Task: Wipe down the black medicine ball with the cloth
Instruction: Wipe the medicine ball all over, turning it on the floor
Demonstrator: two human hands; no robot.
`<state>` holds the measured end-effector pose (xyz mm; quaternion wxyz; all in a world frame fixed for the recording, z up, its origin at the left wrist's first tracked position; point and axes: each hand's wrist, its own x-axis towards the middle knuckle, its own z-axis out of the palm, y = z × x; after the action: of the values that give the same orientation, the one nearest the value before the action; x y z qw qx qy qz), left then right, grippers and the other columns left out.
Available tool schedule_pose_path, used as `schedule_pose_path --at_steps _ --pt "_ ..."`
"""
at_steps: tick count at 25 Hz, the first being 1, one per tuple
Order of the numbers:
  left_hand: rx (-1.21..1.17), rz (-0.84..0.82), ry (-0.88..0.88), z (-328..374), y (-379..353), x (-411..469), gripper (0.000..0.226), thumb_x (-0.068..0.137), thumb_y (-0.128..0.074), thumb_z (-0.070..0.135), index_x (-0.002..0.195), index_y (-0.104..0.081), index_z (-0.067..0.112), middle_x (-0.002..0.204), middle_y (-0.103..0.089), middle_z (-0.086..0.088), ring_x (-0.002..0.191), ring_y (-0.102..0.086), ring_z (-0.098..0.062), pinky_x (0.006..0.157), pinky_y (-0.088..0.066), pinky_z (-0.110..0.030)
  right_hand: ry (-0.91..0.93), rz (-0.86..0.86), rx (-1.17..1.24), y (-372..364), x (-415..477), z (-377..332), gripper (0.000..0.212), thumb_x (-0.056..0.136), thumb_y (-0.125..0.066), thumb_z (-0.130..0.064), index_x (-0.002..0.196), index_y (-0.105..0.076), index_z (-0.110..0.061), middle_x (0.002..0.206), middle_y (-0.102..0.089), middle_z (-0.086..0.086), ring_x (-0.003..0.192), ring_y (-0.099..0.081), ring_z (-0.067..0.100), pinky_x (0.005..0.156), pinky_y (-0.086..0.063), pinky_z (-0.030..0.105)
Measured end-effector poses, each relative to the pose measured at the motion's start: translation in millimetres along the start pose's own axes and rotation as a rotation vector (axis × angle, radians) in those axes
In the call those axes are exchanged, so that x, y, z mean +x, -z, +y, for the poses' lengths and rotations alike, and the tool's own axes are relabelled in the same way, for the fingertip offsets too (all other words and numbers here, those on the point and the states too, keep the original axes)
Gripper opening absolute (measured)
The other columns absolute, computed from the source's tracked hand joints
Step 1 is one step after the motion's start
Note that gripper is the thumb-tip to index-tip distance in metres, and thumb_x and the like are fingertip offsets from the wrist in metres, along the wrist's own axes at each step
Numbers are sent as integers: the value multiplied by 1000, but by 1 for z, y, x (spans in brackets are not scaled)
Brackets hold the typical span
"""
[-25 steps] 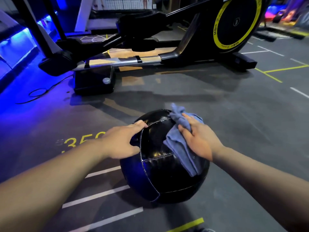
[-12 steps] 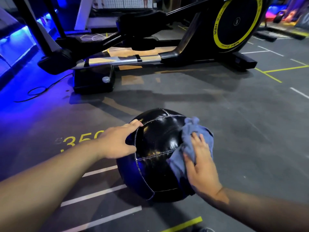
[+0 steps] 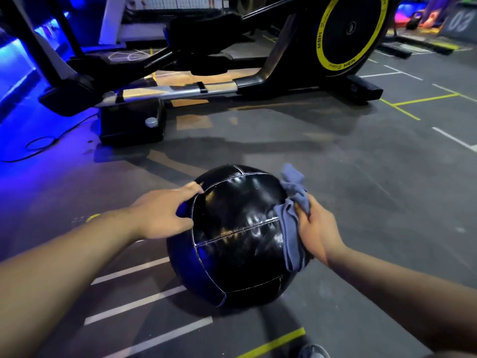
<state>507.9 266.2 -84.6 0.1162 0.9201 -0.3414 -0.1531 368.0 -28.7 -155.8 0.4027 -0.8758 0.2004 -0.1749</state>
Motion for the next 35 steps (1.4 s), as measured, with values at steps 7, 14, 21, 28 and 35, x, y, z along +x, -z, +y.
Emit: schedule_pose_path --at_steps 7,14,21,28,35 --pt "-56 44 15 0 -13 0 63 73 -59 45 130 -33 50 126 -53 25 106 -56 -16 81 -40 -28 568 9 -231 -28 -33 -33 44 89 -47 -20 133 -49 -14 135 -57 3 134 -39 25 111 -25 38" --pt "17 50 -52 -5 -12 3 73 64 -49 50 134 -27 51 140 -49 21 120 -56 -20 89 -47 -34 936 -65 -515 -27 -33 -5 43 97 -37 -29 138 -43 -19 144 -48 13 135 -37 34 115 -18 52" --pt "2 28 -41 -5 -7 8 72 64 -50 51 132 -28 51 134 -54 19 115 -57 -20 81 -41 -32 113 -13 38 0 -37 34 53 90 -50 -6 132 -47 -38 141 -52 -8 127 -51 9 97 -37 14" --pt "-21 40 -2 -5 -9 7 69 70 -57 43 133 -29 51 140 -52 16 117 -56 -21 88 -44 -35 -265 372 330 16 -28 0 12 90 -61 -22 82 -63 -14 71 -63 -5 73 -56 10 65 -47 22" --pt "-13 59 -34 5 -8 5 65 72 -55 47 133 -33 47 116 -56 22 101 -55 -17 77 -38 -31 -232 -188 683 57 18 -73 4 88 -63 -7 90 -65 -10 81 -69 4 71 -62 16 67 -52 24"
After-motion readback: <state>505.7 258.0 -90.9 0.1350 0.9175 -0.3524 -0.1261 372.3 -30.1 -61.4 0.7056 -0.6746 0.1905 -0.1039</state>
